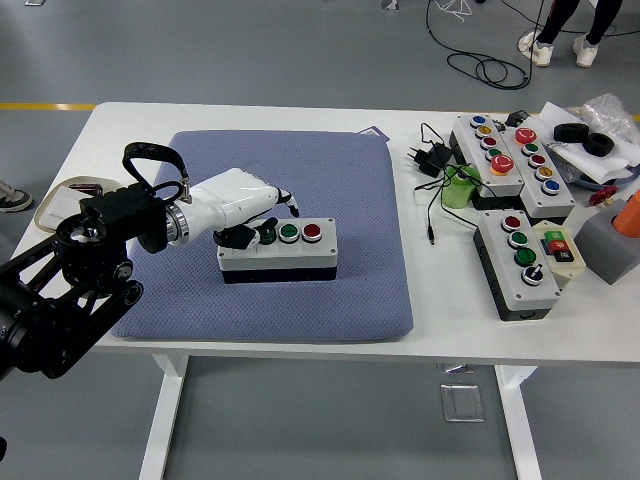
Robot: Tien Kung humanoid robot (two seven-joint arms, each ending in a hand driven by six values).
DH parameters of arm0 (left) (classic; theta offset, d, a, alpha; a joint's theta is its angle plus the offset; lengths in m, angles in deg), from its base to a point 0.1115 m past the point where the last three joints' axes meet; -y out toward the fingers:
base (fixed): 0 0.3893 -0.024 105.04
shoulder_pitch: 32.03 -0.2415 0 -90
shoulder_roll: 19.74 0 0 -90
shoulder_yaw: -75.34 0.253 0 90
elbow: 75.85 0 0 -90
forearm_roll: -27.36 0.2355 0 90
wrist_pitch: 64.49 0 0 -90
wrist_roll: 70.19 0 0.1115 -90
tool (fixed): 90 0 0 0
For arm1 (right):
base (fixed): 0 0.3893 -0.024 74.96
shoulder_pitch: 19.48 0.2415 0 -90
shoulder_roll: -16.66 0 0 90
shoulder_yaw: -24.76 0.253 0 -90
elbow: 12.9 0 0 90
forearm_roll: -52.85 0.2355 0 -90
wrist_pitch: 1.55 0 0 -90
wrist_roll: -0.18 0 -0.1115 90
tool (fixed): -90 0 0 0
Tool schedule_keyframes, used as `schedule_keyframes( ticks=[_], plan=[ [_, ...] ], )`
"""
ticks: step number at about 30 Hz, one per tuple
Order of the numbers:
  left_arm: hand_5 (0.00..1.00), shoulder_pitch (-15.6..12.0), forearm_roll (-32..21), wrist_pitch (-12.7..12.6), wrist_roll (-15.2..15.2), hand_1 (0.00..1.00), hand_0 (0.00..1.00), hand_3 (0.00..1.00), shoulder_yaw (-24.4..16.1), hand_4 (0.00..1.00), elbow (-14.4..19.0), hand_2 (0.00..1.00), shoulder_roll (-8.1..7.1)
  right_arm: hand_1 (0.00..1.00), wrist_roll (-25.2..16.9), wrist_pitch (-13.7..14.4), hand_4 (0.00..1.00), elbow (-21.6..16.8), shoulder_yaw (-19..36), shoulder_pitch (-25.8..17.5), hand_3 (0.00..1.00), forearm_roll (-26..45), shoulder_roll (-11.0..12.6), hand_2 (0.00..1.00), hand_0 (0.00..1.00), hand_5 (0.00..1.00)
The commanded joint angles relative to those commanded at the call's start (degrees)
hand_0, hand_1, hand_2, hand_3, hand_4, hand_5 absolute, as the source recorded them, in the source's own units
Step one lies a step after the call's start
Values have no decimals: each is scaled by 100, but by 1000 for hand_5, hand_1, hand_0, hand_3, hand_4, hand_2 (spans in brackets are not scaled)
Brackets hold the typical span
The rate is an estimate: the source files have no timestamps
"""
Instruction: Pick up the button,place it on the desk,press the button,press the button
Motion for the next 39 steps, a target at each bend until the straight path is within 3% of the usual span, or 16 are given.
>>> schedule_keyframes(
  ticks=[15, 24, 39],
  plan=[
    [2, -43, 0, 37, 23, 2, 32, 684, 28, 226, 129, 11, -72, 660, 1, -6, 384, 0, 19, -1, 603, -16, -10, 720, 668, 232],
    [2, -28, 0, 57, 33, 2, 32, 627, 74, 223, 73, 10, -76, 660, 3, -10, 383, 0, 15, 8, 602, -21, -8, 720, 668, 233],
    [2, -7, 0, 68, 26, 2, 32, 630, 183, 225, -69, 11, -59, 659, 5, -13, 383, 0, 18, 27, 602, -36, -9, 720, 668, 233]
  ],
)
